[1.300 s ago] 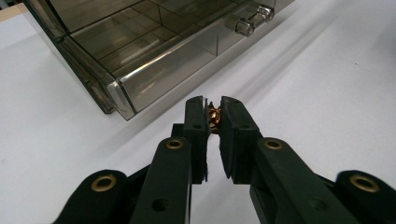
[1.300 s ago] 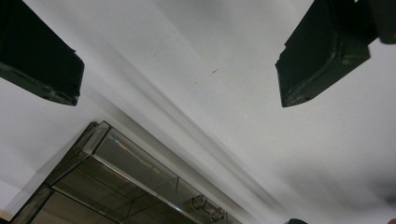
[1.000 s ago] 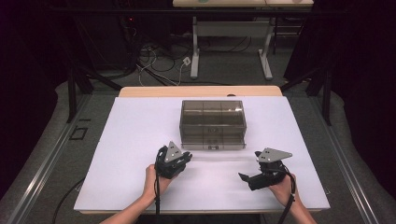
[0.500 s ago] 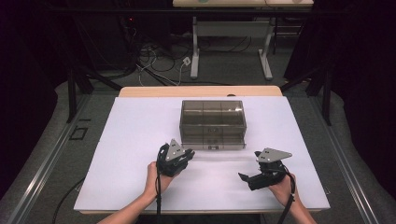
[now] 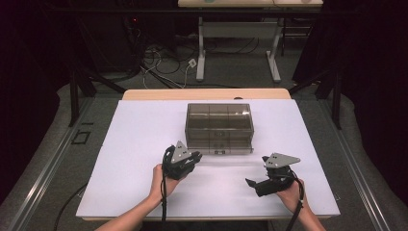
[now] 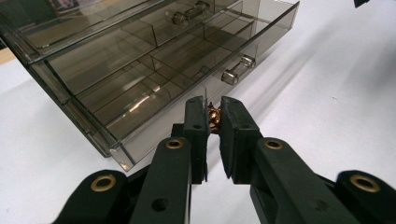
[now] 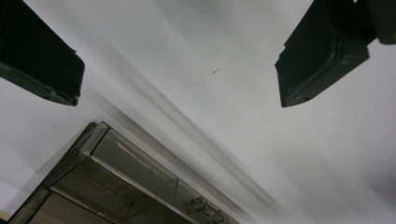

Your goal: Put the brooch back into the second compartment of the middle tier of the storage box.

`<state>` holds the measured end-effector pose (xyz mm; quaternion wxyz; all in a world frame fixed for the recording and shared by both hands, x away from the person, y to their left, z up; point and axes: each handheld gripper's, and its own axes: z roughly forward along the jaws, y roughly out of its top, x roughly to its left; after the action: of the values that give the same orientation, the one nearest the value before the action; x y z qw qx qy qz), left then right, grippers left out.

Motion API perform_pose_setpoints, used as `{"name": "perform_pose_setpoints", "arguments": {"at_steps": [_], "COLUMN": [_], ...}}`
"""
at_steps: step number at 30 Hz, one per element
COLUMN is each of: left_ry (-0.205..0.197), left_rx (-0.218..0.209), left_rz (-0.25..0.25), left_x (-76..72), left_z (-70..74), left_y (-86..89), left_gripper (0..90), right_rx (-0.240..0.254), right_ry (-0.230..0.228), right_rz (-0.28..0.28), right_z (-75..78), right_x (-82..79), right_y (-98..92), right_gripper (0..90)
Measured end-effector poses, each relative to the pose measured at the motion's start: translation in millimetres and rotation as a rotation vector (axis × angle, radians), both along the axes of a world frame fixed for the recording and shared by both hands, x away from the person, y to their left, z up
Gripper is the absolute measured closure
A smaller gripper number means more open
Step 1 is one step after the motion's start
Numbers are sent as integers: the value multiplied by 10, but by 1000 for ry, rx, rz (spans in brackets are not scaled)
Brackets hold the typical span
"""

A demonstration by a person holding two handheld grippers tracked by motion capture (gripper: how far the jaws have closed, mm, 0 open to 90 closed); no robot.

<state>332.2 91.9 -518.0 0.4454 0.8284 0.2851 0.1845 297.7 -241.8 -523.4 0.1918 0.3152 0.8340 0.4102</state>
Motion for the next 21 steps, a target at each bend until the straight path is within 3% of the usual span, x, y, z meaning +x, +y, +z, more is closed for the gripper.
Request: {"name": "perform_pose_setpoints", "arguments": {"at_steps": [21], "left_ry": [-14], "left_rx": [-10], "left_rz": [-3], "left_x": [85], "left_z": [125], "left_y": [-47], "left_gripper": [812], "right_rx": [2], "right_ry": [6], "right_rz": [-1], "right_z": [8], "right_x": [-6], "right_y": [-4], "right_gripper": [6]}}
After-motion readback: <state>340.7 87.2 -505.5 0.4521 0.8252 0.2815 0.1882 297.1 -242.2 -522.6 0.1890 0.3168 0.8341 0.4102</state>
